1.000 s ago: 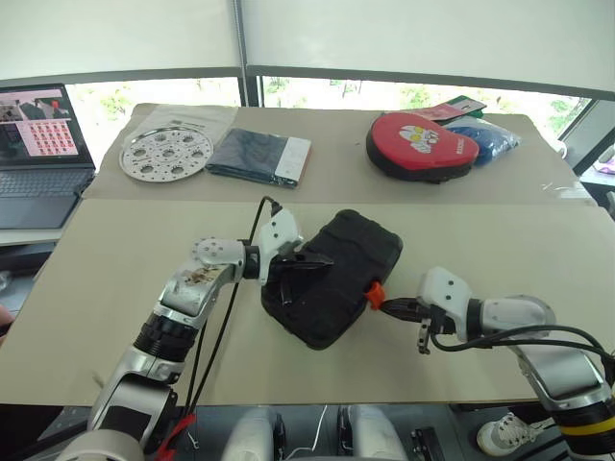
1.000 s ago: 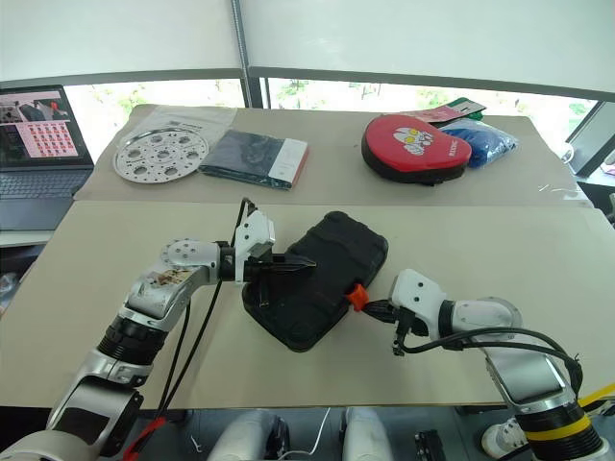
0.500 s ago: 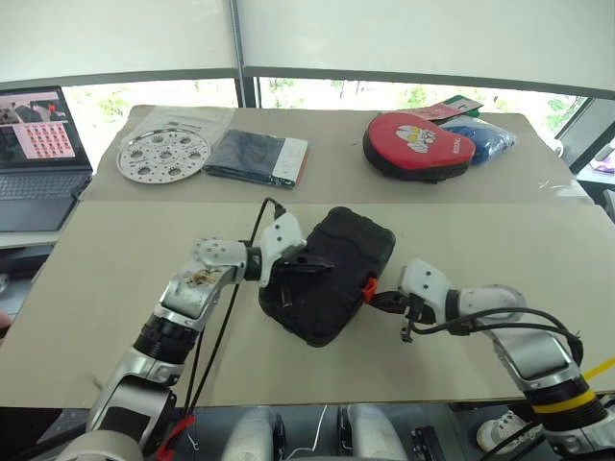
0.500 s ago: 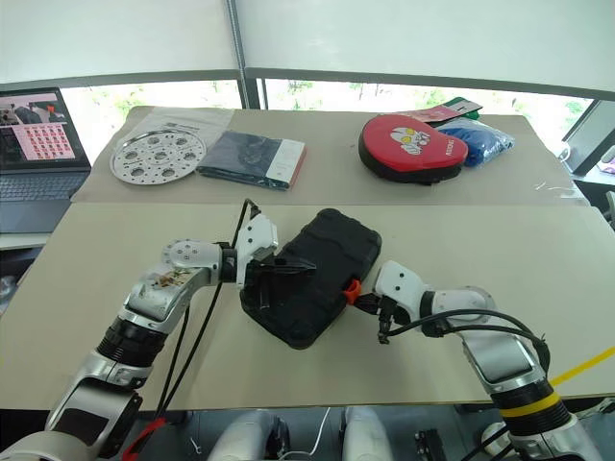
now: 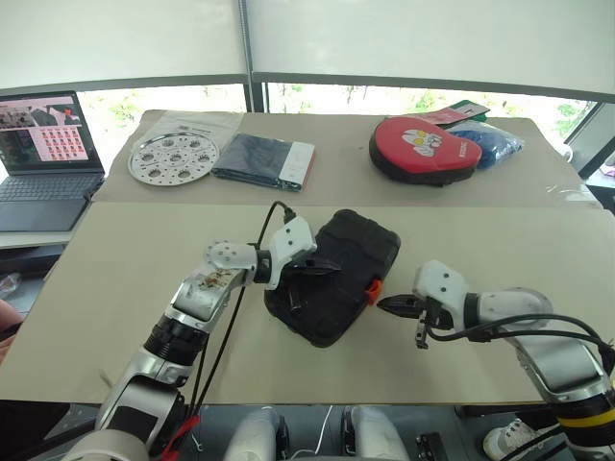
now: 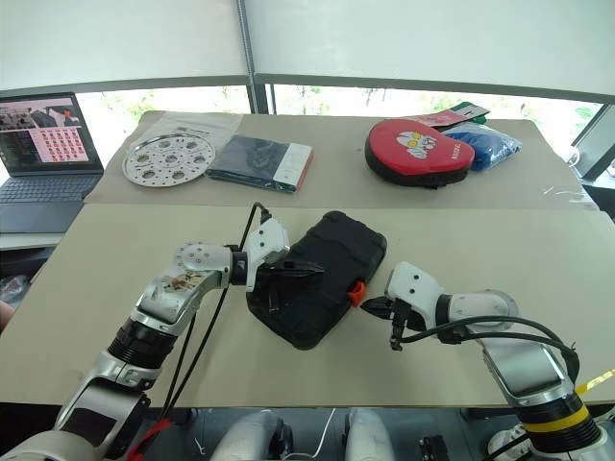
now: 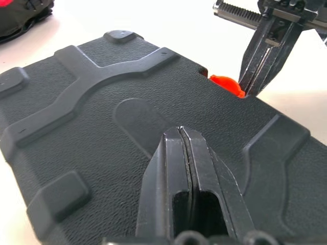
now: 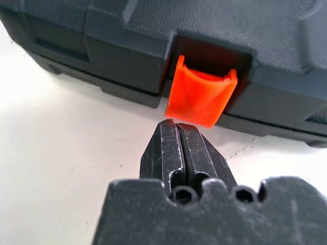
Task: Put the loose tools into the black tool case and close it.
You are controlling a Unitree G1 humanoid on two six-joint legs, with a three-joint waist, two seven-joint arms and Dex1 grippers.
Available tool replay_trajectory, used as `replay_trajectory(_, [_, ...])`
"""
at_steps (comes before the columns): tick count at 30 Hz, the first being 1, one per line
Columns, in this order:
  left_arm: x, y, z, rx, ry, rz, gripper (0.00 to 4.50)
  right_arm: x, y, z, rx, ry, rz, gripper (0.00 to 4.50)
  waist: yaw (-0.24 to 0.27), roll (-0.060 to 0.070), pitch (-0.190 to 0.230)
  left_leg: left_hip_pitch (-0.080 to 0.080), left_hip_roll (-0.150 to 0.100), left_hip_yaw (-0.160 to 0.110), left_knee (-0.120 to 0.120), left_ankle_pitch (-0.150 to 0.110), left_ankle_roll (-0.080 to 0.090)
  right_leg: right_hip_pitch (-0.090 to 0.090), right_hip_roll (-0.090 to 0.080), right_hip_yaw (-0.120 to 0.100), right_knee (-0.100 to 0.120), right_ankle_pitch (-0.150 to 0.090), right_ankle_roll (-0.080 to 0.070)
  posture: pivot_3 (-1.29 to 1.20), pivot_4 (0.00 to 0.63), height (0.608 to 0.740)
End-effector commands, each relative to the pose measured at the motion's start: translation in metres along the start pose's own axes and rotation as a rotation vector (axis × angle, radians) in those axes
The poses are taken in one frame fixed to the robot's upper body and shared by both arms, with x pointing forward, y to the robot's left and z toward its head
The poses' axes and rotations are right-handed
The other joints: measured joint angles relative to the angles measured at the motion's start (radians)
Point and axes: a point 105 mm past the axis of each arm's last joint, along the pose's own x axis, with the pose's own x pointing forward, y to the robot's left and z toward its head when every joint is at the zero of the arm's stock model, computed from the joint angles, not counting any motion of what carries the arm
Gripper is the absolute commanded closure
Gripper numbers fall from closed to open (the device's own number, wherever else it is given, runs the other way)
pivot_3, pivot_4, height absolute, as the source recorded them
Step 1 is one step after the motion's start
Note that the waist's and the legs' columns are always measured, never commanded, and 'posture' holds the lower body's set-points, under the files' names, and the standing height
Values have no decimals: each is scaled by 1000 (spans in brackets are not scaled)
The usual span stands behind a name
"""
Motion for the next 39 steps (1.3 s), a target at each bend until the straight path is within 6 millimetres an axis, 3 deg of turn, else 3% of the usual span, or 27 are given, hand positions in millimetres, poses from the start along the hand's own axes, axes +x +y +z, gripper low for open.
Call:
replay_trajectory(1, [9, -14, -37, -99, 117, -52, 4445, 5, -4, 13, -33, -47, -11, 4495, -3, -1, -1, 0, 0, 0, 0, 0, 0, 0, 0, 0, 0, 0, 0, 0, 150, 740])
replay_trajectory(22, [4, -21, -61, -169, 219, -89, 4445, 33, -8, 38, -73, -200, -20, 4495, -34, -4, -5, 11, 3, 1, -6, -2, 3, 2, 3, 5, 3, 2, -5, 0, 150, 740])
replay_trajectory(28, [3, -23, -66, -201, 229, -80, 4445, 43, -9, 19, -34, -166, -29, 4495, -35, -5, -6, 13, 4, 1, -7, 0, 1, 2, 5, 6, 3, 2, -7, 0, 150, 740])
replay_trajectory(33, [0, -23, -68, -207, 233, -70, 4445, 44, -15, 25, -38, -204, -56, 4495, -34, -4, -6, 12, 4, 1, -8, 0, 1, 1, 5, 6, 3, 2, -7, 0, 150, 740])
replay_trajectory(35, [-3, -21, -68, -201, 224, -50, 4445, 39, -14, 27, -40, -215, -54, 4495, -34, -4, -6, 12, 4, 1, -8, 0, 0, 1, 4, 7, 3, 2, -7, 0, 150, 740])
replay_trajectory(39, [-14, -11, -39, -175, 24, 6, 4445, 21, -7, 16, -41, -204, -39, 4495, -32, -3, -6, 12, 4, 1, -9, 0, 0, 0, 4, 7, 3, 1, -8, 0, 150, 740])
